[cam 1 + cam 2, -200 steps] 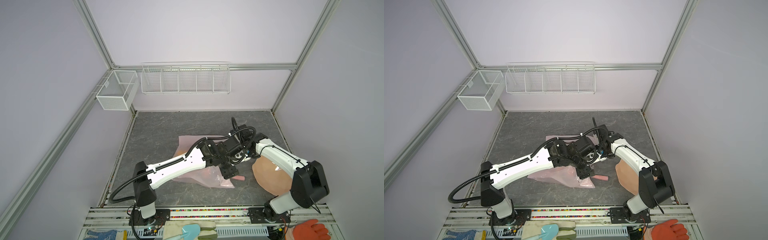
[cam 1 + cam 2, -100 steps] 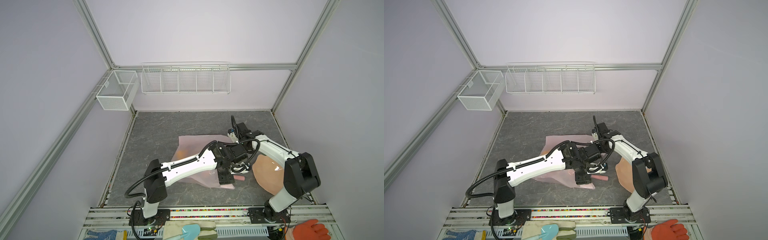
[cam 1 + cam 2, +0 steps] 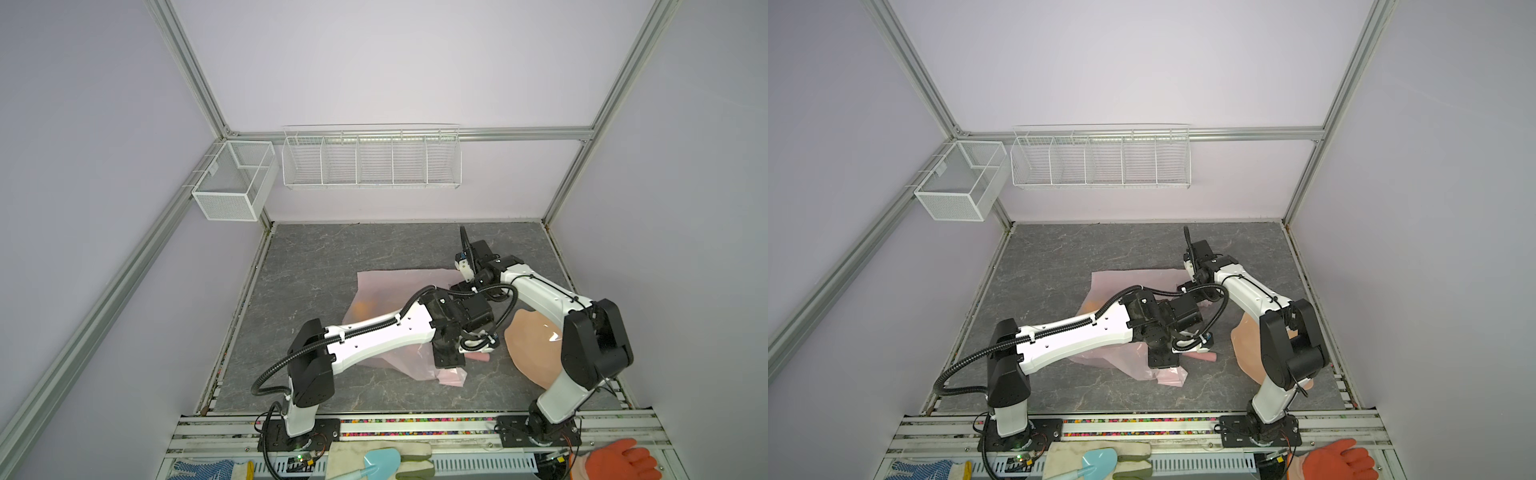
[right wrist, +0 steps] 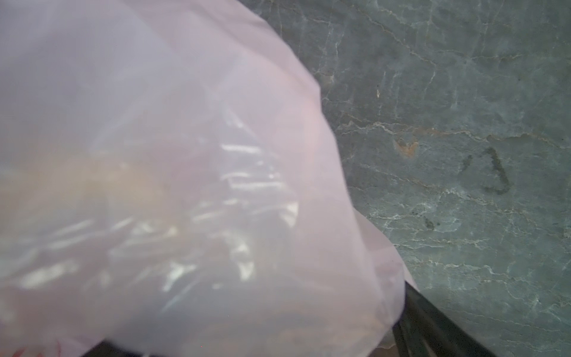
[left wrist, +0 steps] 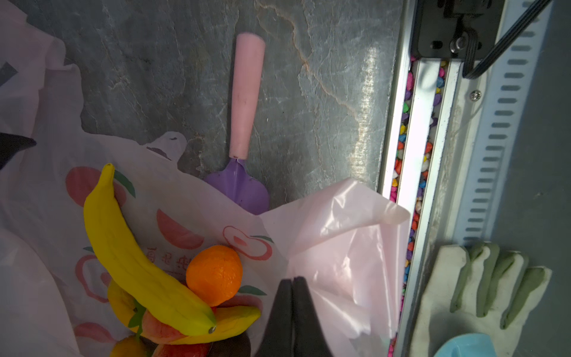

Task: Place the fruits into the plastic bag
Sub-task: Pick up the plastic bag from the center of the table.

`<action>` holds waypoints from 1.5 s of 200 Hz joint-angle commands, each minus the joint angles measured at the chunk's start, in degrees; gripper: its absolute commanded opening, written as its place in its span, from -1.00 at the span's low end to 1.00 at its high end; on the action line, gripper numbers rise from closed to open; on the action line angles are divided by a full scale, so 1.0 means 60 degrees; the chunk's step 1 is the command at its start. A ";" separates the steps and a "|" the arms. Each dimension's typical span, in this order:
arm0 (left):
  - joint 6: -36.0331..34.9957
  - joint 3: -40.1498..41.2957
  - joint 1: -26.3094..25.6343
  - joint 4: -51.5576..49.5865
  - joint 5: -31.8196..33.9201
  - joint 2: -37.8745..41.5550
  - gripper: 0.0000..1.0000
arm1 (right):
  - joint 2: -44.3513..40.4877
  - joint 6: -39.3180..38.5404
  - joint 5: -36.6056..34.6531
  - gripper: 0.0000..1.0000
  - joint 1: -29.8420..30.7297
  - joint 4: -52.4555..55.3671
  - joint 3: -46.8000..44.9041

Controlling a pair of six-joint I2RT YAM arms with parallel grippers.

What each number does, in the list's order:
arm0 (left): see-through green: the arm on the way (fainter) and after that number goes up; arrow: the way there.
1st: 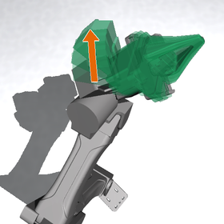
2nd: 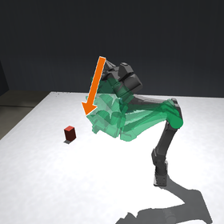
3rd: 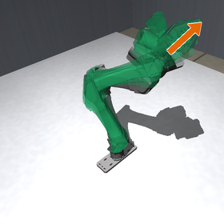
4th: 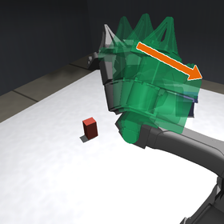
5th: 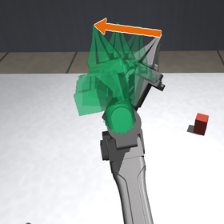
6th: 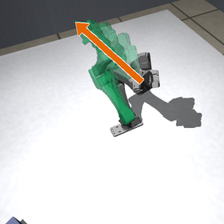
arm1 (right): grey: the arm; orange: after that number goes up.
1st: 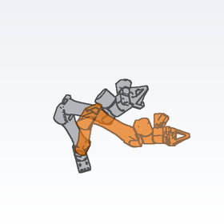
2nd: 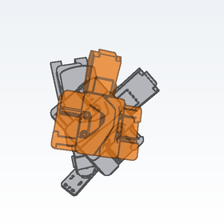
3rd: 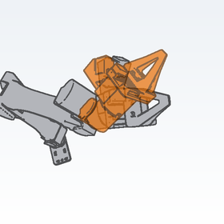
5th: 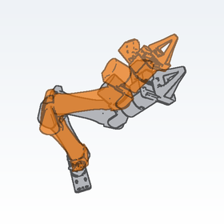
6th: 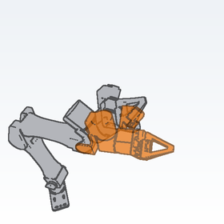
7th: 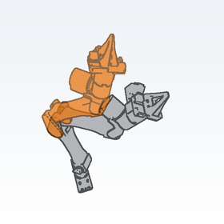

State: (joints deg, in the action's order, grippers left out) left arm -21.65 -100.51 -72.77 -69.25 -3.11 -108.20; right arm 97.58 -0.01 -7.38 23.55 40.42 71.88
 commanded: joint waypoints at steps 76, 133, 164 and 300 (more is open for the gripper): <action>0.0596 0.0399 -0.0045 0.0604 -0.0212 0.1286 -1.00 | 0.0967 0.0616 0.0115 -0.36 -0.0087 -0.0170 0.0313; 0.1117 0.0461 0.0127 0.0949 0.0252 0.1801 -1.00 | -0.0231 0.1800 0.0467 -0.88 -0.0233 -0.0447 -0.0227; 0.1342 0.0409 0.0190 0.1223 0.0789 0.2092 -1.00 | -0.1020 0.2310 0.0711 -0.88 -0.0299 -0.0186 -0.0394; 0.0910 0.0671 0.1098 0.3494 0.2219 0.4257 -1.00 | -0.1926 0.3958 0.2272 -0.88 -0.1111 0.2053 0.2371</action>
State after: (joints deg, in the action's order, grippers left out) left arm -13.87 -97.12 -67.48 -52.51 6.70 -86.24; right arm 87.81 20.29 2.87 18.02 49.93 82.30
